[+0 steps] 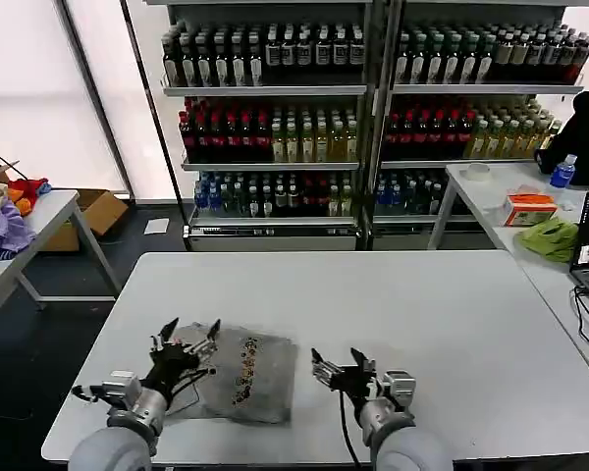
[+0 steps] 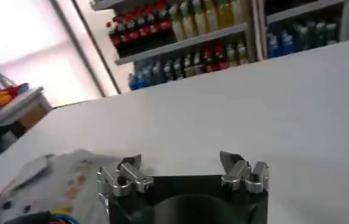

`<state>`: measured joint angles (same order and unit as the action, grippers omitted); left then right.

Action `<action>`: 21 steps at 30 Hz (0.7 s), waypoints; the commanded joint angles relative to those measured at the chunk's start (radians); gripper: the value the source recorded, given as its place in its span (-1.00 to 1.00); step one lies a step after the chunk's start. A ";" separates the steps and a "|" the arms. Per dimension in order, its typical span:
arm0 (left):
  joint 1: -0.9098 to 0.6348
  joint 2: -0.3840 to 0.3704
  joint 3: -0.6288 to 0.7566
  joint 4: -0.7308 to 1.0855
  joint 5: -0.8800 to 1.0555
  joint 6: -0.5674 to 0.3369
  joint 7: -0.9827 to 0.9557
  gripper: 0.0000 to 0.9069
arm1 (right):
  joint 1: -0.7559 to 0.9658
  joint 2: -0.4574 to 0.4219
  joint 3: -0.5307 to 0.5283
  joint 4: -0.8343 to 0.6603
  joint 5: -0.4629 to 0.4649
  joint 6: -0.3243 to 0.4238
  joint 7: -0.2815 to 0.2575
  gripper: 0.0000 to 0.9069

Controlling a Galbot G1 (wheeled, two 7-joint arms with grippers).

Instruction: Fold and organize the clothes.

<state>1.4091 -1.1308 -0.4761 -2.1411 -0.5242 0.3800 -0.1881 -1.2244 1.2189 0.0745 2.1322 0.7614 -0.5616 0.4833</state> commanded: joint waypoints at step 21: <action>0.104 -0.031 -0.168 -0.029 0.032 -0.002 -0.027 1.00 | 0.196 0.070 -0.262 -0.204 0.117 -0.017 0.098 -0.51</action>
<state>1.5000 -1.1579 -0.6220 -2.1655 -0.4952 0.3780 -0.2113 -1.0528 1.2771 -0.1511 1.9694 0.8619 -0.5760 0.5482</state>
